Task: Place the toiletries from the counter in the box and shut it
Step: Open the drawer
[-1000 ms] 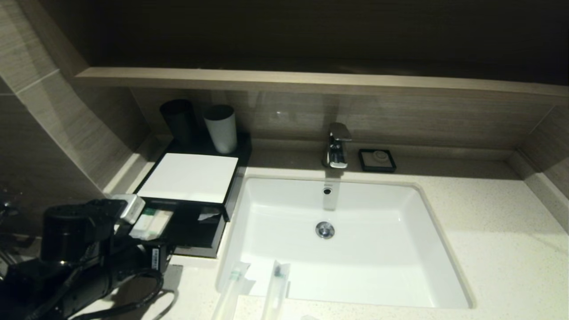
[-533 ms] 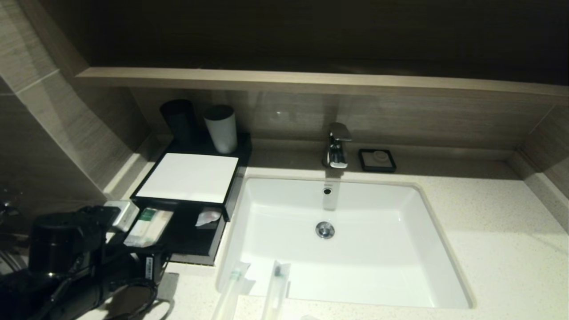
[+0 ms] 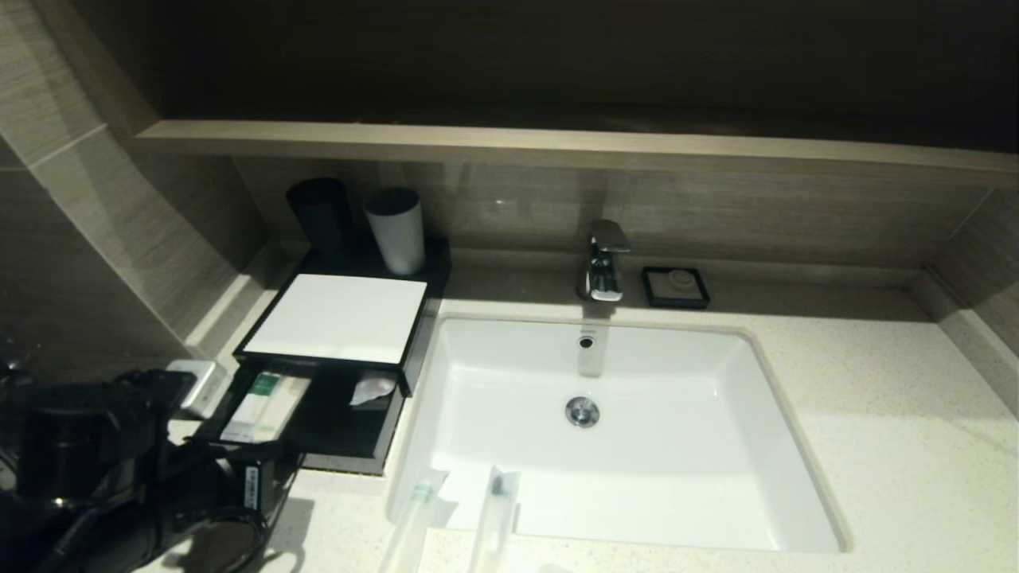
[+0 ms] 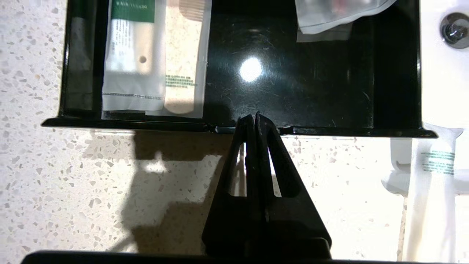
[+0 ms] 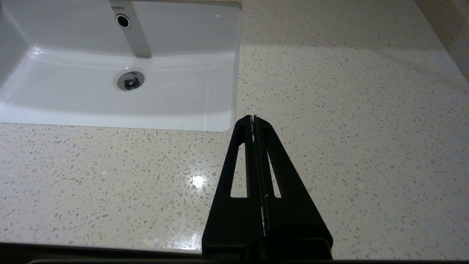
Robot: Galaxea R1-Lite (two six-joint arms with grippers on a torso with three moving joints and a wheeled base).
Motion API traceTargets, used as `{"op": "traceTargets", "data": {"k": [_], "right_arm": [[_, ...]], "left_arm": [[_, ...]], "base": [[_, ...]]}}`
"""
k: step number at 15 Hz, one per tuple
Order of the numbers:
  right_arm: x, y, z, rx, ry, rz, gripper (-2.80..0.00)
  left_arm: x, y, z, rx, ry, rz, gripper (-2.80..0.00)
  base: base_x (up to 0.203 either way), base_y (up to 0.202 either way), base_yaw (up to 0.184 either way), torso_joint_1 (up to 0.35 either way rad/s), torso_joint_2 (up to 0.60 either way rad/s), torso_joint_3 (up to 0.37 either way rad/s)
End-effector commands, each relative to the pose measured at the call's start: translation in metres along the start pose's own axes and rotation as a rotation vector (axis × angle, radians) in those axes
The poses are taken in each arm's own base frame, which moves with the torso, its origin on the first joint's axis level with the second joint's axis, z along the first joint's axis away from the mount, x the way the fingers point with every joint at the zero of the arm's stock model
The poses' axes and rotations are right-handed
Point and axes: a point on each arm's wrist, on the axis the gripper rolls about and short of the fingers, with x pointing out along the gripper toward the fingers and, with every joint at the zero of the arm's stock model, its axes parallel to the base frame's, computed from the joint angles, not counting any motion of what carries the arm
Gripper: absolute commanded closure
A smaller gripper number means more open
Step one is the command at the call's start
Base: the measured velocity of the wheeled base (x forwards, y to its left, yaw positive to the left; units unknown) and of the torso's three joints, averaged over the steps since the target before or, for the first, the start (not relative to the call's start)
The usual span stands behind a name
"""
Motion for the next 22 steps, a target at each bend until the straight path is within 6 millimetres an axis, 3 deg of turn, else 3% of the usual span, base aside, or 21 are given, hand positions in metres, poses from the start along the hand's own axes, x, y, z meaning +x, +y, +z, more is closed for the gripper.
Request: {"op": "traceTargets", "data": {"k": [1,7,9,22], "right_arm": [[0.0,0.0,0.0,0.0,0.001,0.0,0.0],[0.0,0.0,0.0,0.001,-0.001,0.0,0.0],[0.0,0.0,0.0,0.0,-0.001,0.0,0.0],[0.0,0.0,0.0,0.0,-0.001,0.0,0.0]], "left_arm": [[-0.01,0.0,0.013,-0.006,-0.064,-0.005,0.0],[-0.048,-0.02,0.045,0.045,-0.028,-0.115,0.0],[-0.051,-0.022,0.051,0.048,-0.007,-0.124,0.0],[0.003,-0.031,0.057,0.068,0.171,-0.079,0.0]], "base": [[0.0,0.0,0.0,0.0,0.0,0.0],[0.0,0.0,0.0,0.0,0.0,0.0],[0.0,0.0,0.0,0.0,0.0,0.0],[0.0,0.0,0.0,0.0,0.0,0.0]]}}
